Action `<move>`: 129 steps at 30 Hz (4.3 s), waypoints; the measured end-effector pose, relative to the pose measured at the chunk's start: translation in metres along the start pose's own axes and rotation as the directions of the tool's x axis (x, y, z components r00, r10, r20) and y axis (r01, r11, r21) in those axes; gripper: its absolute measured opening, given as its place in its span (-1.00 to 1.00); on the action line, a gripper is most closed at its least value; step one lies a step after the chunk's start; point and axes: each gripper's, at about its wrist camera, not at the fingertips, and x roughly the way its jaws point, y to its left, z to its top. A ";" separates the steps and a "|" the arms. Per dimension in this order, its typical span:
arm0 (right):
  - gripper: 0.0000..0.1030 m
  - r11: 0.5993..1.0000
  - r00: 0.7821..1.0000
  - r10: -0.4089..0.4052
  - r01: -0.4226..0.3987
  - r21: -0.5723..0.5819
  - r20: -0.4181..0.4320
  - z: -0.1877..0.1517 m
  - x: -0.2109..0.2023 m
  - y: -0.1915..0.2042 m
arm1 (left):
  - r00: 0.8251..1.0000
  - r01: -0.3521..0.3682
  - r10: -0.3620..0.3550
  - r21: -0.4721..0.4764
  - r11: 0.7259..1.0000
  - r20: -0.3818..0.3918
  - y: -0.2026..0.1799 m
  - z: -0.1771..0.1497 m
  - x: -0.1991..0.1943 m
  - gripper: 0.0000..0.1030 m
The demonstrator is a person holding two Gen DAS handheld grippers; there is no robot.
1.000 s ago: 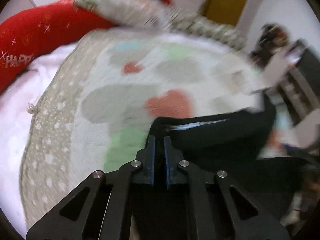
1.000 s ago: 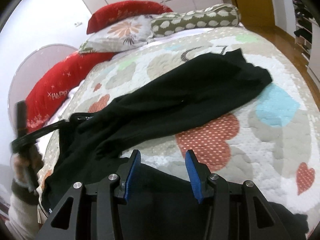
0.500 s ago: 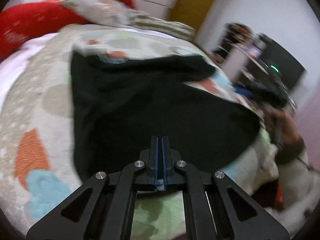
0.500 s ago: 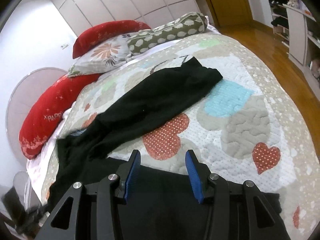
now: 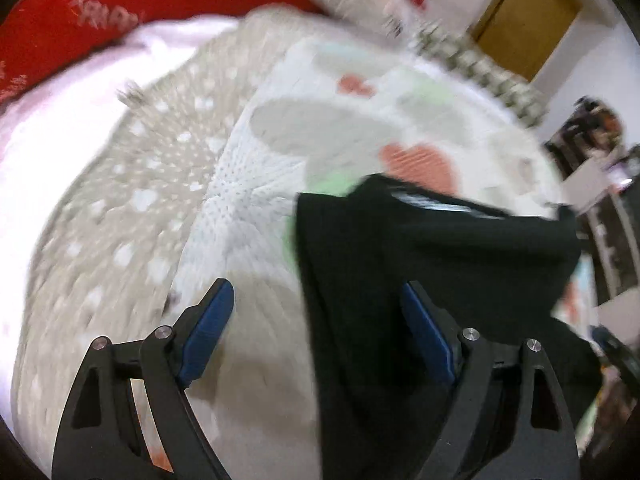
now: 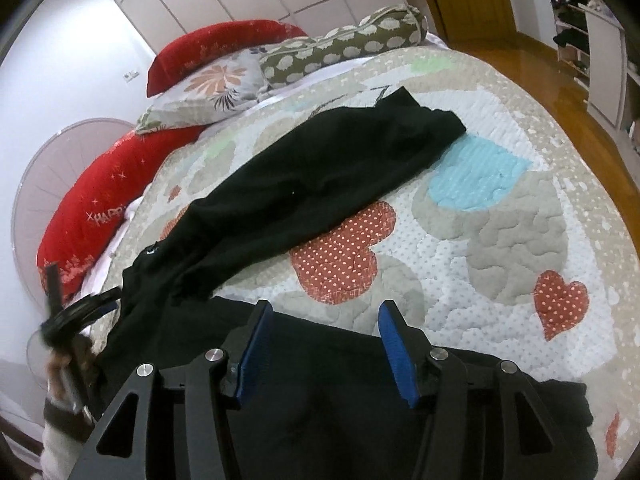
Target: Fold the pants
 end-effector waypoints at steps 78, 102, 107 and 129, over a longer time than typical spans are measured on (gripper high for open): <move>-0.02 0.958 0.980 0.177 -0.152 -0.244 0.086 -0.082 -0.121 0.036 | 0.941 0.180 -0.225 0.189 0.965 0.254 0.035 -0.145 -0.157 0.37; -0.76 0.761 0.914 0.395 -0.266 -0.592 0.096 -0.021 -0.003 0.260 | 0.944 0.189 -0.181 -0.002 0.982 0.276 0.087 -0.137 -0.148 0.37; -0.76 0.600 0.927 0.347 -0.338 -0.725 -0.145 -0.114 0.037 0.298 | 0.946 0.189 -0.174 -0.031 0.981 0.272 0.086 -0.136 -0.146 0.37; -0.14 0.857 0.999 0.044 -0.053 -0.512 -0.030 -0.030 0.052 0.137 | 0.980 0.087 -0.104 0.104 0.991 0.170 0.000 -0.122 -0.104 0.37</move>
